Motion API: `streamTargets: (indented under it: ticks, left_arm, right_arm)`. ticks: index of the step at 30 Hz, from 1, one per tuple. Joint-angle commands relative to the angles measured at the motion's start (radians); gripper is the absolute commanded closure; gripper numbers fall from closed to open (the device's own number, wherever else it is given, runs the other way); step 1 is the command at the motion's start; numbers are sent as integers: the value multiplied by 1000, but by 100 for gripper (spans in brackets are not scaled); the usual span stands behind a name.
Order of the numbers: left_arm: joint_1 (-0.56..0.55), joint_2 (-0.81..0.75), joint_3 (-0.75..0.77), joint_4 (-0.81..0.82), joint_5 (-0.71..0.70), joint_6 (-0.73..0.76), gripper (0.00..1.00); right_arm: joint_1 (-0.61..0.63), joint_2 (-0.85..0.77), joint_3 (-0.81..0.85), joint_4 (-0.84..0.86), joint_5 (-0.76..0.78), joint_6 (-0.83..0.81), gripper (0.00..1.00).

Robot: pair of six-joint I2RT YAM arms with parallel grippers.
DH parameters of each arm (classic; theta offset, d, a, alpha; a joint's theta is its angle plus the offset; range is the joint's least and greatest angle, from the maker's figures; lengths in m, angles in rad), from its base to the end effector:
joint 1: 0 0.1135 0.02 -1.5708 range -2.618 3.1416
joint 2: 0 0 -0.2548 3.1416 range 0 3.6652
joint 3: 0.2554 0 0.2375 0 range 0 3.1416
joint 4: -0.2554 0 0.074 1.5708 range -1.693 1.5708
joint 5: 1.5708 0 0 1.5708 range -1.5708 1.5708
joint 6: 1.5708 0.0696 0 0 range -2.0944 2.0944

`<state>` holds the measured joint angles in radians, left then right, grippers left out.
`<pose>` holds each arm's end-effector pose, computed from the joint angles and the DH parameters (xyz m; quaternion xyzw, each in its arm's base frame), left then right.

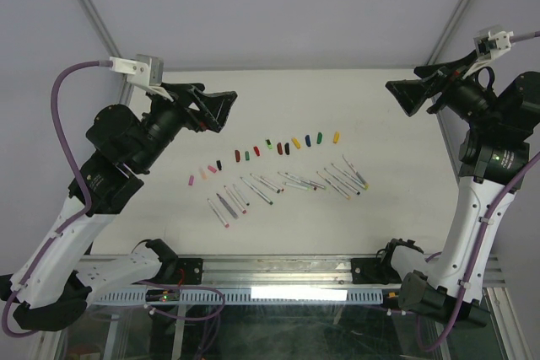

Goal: Open the pen caps
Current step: Reset both arms

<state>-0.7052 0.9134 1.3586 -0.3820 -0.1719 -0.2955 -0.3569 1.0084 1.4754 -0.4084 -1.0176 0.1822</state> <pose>0.1510 -0.1129 0.4773 0.0774 0.6804 -0.2969 0.6655 0.1825 -0.0048 0.4926 -0.1820 0.6719 0.2775 0.6621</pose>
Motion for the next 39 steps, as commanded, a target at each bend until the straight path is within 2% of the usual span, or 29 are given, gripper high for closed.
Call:
streamTargets:
  ticks: [1,25,32,39]
  left_arm:
    - [5,-13,-6,33,26,19,1]
    - [5,-14,-11,32,36,30,1]
    - [6,-16,-15,34,40,33,1]
    - [6,-19,-15,34,42,36,1]
  right_arm:
    - [-7,-20,6,18,2,-3,1]
    - [-9,-20,16,-10,-10,-33,1]
    - [-8,-17,44,-49,48,-55,1]
    - [-8,-22,40,-51,4,-56,1]
